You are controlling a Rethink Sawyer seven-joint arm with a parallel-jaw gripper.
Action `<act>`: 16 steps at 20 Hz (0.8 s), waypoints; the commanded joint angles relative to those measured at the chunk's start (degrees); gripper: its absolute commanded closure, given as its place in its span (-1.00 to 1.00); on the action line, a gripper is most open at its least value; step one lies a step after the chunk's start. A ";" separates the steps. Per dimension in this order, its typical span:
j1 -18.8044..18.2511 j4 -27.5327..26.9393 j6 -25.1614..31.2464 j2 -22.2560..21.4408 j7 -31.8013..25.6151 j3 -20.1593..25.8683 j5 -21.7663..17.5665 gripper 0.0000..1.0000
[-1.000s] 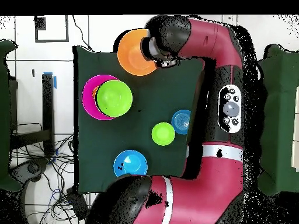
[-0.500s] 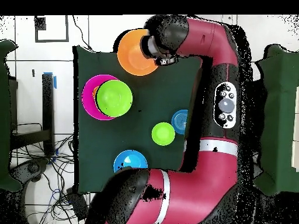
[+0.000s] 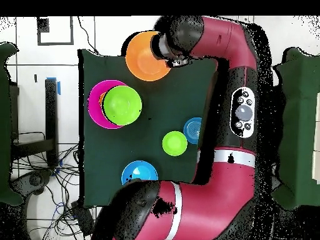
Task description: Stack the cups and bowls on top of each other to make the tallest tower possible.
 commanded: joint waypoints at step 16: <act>4.10 -12.83 8.67 6.73 -6.88 4.66 -1.68 -1.00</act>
